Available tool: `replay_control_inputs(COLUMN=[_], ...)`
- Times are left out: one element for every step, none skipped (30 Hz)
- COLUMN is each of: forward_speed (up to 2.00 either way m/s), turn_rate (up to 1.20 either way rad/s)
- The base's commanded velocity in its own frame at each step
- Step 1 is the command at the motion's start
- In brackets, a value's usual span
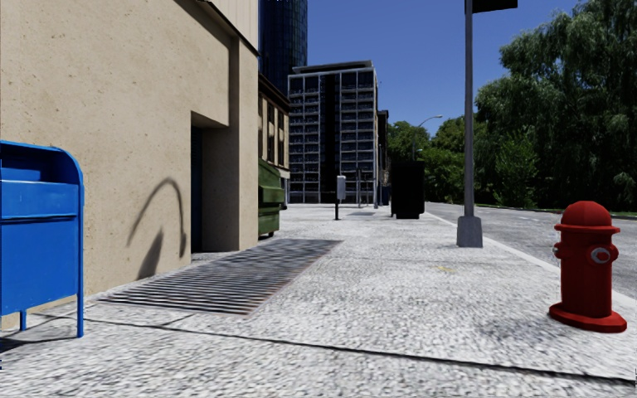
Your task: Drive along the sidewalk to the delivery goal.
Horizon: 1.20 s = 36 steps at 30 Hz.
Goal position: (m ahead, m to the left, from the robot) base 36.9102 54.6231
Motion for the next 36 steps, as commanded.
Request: replay_control_inputs(forward_speed=[2.00, 2.00, 2.00, 2.00, 2.00, 2.00, 2.00, 2.00, 2.00, 2.00, 2.00, 2.00, 2.00, 2.00, 2.00, 2.00, 2.00, 2.00, 2.00, 2.00, 2.00, 2.00, 2.00, 2.00, 2.00, 2.00, 2.00, 2.00, 2.00, 2.00, 2.00, 2.00, 2.00, 2.00, 2.00, 2.00], turn_rate=[0.00, 0.00, 0.00, 0.00, 0.00, 0.00, 0.00, 0.00, 0.00, 0.00, 0.00, 0.00, 0.00, 0.00, 0.00, 0.00, 0.00, 0.00, 0.00, 0.00, 0.00, 0.00, 0.00, 0.00, 0.00, 0.00, 0.00, 0.00, 0.00, 0.00, 0.00, 0.00, 0.00, 0.00, 0.00, 0.00])
